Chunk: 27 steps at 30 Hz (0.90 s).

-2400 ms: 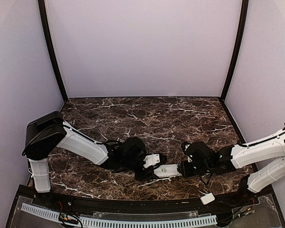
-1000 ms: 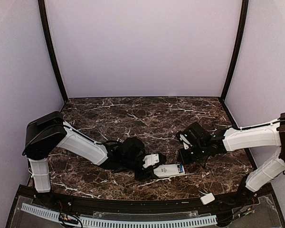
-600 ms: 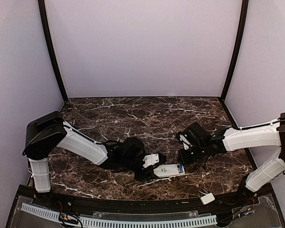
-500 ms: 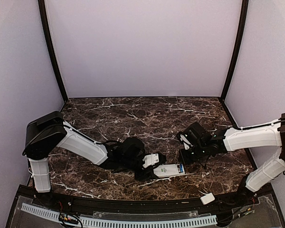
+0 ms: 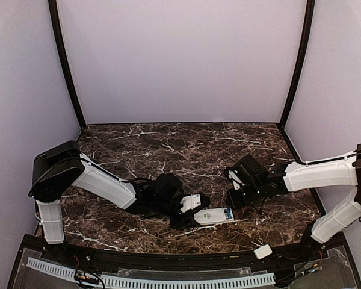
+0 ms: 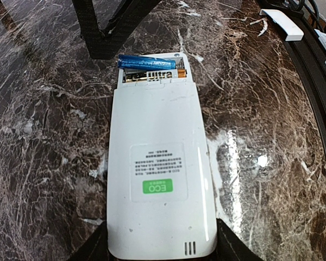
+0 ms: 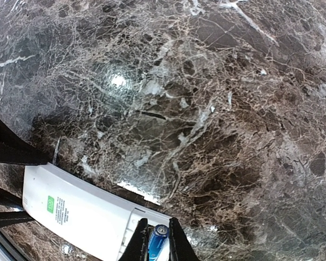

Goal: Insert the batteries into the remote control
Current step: Load the battery into the battery compartment.

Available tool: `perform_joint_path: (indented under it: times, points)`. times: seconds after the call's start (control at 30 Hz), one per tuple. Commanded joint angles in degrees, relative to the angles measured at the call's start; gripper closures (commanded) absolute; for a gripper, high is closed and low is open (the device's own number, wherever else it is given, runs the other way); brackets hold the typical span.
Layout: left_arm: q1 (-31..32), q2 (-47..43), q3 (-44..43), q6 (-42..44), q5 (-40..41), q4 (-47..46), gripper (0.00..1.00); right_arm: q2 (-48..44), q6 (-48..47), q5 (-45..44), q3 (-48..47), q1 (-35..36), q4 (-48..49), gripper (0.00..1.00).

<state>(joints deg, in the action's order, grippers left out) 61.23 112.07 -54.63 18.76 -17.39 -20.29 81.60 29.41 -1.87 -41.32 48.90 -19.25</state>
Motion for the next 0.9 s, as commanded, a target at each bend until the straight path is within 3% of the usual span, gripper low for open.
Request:
perform_joint_path:
  times: [0.0,0.87]
  points:
    - [-0.5,0.7,1.6,-0.3,-0.3,2.3,0.64,1.1,0.0,0.7,0.5,-0.4,1.6,0.88]
    - [-0.7,0.8,1.6,-0.4,-0.5,2.2,0.63,-0.4,1.0,1.6,4.1,0.2,3.2,0.96]
